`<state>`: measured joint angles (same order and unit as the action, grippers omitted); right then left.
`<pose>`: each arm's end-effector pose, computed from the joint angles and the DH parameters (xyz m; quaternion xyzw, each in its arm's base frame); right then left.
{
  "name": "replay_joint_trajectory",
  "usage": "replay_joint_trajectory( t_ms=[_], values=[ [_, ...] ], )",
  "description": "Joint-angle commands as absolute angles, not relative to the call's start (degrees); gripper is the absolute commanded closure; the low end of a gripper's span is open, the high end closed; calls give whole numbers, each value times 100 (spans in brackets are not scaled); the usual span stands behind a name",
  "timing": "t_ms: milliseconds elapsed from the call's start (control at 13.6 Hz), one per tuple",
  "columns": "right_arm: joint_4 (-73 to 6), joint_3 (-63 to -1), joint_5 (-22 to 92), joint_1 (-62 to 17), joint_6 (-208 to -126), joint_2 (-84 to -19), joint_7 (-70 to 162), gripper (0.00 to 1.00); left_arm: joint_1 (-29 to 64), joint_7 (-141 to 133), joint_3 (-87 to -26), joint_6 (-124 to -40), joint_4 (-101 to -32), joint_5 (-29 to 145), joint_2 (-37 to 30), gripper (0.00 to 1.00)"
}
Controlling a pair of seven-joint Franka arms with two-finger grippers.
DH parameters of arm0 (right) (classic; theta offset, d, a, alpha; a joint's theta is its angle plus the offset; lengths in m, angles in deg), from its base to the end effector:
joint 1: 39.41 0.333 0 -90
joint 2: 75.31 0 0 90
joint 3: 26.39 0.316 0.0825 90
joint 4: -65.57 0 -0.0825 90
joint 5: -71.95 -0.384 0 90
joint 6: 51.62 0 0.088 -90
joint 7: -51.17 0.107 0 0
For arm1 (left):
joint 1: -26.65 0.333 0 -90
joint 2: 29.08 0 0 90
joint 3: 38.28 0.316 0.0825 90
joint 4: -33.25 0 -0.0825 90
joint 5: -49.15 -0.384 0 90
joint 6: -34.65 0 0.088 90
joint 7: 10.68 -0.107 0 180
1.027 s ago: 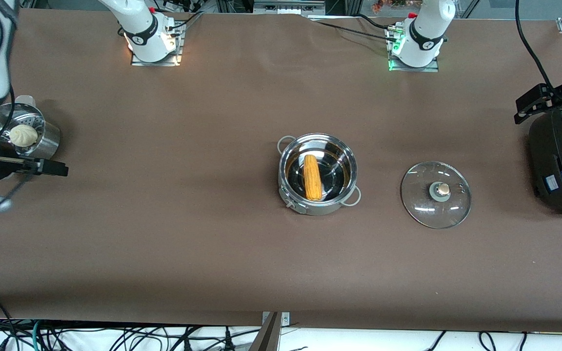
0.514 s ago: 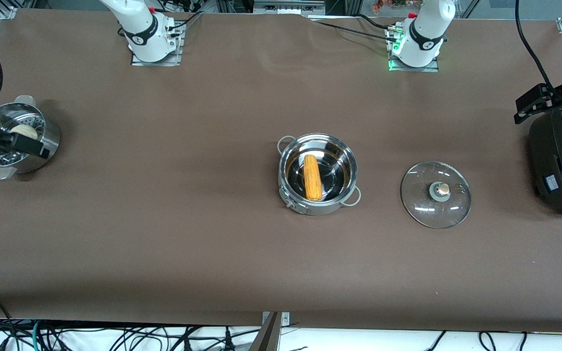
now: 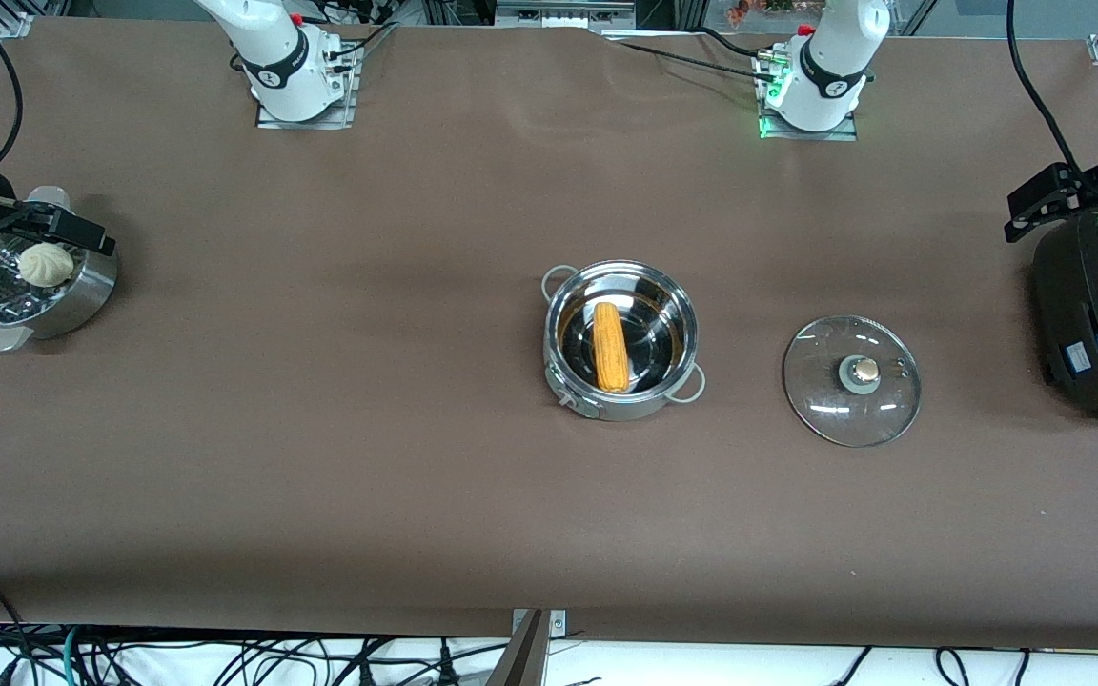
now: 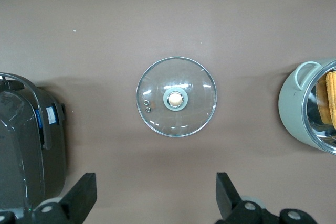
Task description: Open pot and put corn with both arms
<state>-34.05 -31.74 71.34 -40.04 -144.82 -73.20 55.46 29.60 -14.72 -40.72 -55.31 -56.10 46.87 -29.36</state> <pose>0.5551 -0.0563 0.5297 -0.9932 0.0900 0.0742 0.0047 0.5532 0.0091 0.6326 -0.9993 0.0306 -0.0070 0.0203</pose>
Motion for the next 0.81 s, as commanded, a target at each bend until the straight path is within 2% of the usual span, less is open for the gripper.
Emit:
replay_joint_trajectory(
  t_ms=[0, 220, 440, 734],
  values=[
    [-3804, -3078, 7362, -4186, -14637, -7513, 5538, 0, 2955, -1429, -4100, -5395, -5411, 4652, -2864, 0],
    [-3691, -3078, 7406, -4117, -14637, -7434, 5538, 0, 2955, -1429, -4100, -5395, -5411, 4652, -2864, 0],
    [-3051, -3069, 7398, -3889, -14567, -7136, 5495, 0, 2955, -1429, -4171, -5395, -5411, 4643, -2864, 0],
    [-2645, -3034, 7336, -3862, -14540, -6959, 5468, 0, 2955, -1429, -4171, -5386, -5411, 4643, -2864, 0]
  ],
)
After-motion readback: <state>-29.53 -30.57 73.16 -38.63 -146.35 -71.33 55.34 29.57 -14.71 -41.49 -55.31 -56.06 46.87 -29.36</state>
